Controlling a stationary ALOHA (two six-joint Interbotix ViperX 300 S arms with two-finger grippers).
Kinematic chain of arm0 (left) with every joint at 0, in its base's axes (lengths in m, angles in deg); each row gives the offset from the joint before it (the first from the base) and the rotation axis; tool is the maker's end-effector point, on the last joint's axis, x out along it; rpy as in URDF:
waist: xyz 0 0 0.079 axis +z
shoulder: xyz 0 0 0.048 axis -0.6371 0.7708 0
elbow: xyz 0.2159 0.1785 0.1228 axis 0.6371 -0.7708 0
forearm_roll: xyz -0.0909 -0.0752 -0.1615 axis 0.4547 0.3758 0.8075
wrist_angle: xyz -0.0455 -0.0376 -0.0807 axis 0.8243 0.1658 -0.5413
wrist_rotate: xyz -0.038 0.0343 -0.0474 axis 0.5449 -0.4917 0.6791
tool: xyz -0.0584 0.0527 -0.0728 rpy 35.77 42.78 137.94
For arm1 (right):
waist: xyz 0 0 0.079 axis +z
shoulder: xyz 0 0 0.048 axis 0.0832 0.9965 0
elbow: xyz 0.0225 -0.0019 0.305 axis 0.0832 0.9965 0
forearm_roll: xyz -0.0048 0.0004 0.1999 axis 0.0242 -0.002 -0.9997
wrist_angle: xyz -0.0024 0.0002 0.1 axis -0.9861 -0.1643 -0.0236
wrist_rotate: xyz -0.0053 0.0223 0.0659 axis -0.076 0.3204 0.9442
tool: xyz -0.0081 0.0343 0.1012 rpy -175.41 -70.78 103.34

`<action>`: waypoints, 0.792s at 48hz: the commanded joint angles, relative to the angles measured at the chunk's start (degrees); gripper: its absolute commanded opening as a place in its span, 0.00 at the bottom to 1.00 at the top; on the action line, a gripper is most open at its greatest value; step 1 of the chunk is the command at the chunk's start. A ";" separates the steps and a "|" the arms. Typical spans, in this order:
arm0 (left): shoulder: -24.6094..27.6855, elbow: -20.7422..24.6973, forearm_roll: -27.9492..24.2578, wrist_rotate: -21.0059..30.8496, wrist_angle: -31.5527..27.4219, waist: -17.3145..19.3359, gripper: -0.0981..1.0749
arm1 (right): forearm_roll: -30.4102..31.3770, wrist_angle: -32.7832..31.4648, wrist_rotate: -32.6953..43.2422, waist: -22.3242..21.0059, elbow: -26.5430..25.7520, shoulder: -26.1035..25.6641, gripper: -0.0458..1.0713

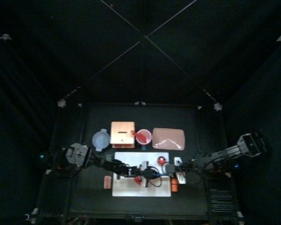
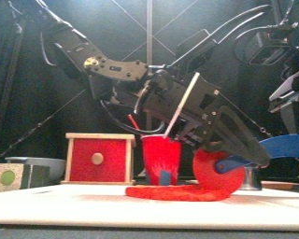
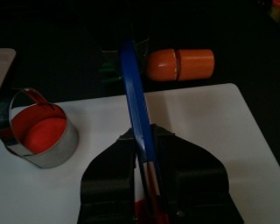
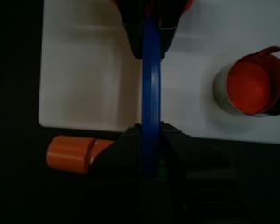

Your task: Place pizza cutter onto cutting board

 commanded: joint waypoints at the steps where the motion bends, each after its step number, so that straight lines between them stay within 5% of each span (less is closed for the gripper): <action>1: 0.44 1.41 -0.53 -0.44 -1.58 0.18 0.47 | -0.26 -0.35 -0.18 0.18 -0.70 -1.85 0.48; 25: 0.44 4.13 -2.37 -0.53 -2.29 0.62 0.47 | -0.70 -5.10 -0.18 0.44 -0.09 -8.09 0.48; 38: -6.06 1.05 -5.36 -0.53 -4.13 0.79 0.47 | -0.44 -5.27 -0.35 0.53 -2.02 -11.78 0.48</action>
